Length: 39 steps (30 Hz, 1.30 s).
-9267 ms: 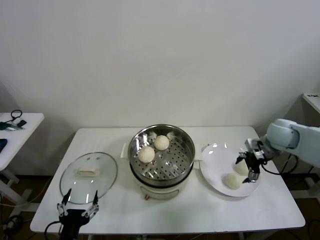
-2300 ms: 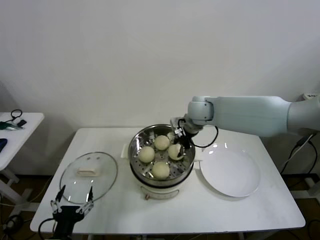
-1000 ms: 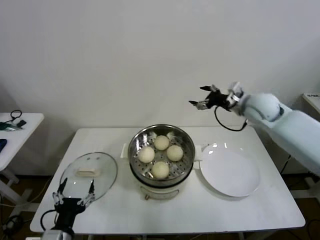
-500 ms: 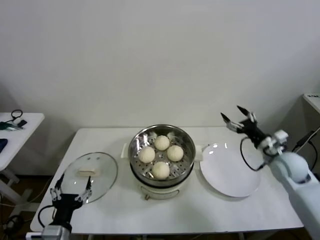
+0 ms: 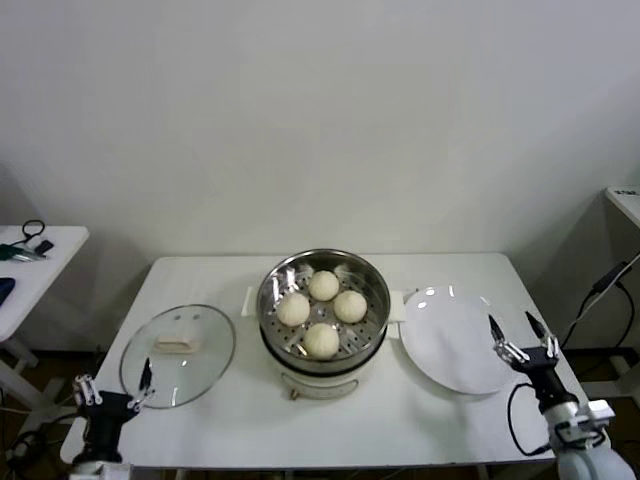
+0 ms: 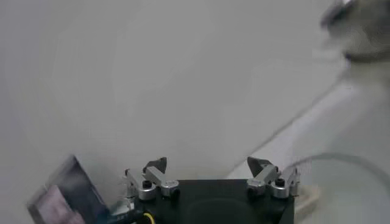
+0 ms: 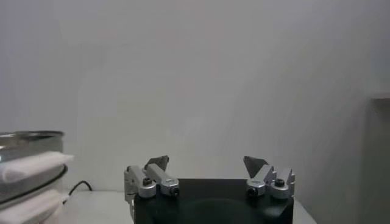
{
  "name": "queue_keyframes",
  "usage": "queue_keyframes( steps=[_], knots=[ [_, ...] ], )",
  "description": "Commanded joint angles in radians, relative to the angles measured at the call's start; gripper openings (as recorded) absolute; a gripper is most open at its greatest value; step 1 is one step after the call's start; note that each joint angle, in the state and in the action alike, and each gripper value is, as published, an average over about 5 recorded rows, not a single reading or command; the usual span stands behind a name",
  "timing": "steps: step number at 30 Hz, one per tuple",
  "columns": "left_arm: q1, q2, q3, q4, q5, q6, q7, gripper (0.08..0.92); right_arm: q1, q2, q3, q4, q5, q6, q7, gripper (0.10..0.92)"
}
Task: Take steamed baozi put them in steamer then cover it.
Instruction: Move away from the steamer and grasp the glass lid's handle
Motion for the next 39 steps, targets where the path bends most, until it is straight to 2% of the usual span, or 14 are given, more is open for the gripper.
queue_keyframes(
  steps=[1,6,12,27,39],
  knots=[
    [0.008,0.064,-0.02,0.088,0.376,-0.065,-0.137,0.823,-0.119,0.121,0.033,-0.009,-0.032,0.101,0.008,0.823],
    [-0.058,0.074,0.023,0.242,0.635,-0.055,-0.198,0.823,-0.122,0.135,0.03,0.002,-0.036,0.095,0.009,0.823],
    [-0.196,0.068,0.035,0.405,0.799,-0.059,-0.217,0.823,-0.132,0.144,0.031,0.003,-0.042,0.094,0.009,0.823],
    [-0.409,0.054,0.09,0.559,0.844,-0.01,-0.155,0.823,-0.157,0.175,0.041,0.022,-0.056,0.098,0.009,0.823],
    [-0.514,0.053,0.104,0.671,0.873,0.015,-0.14,0.823,-0.175,0.192,0.053,0.049,-0.063,0.101,0.008,0.823]
  ],
)
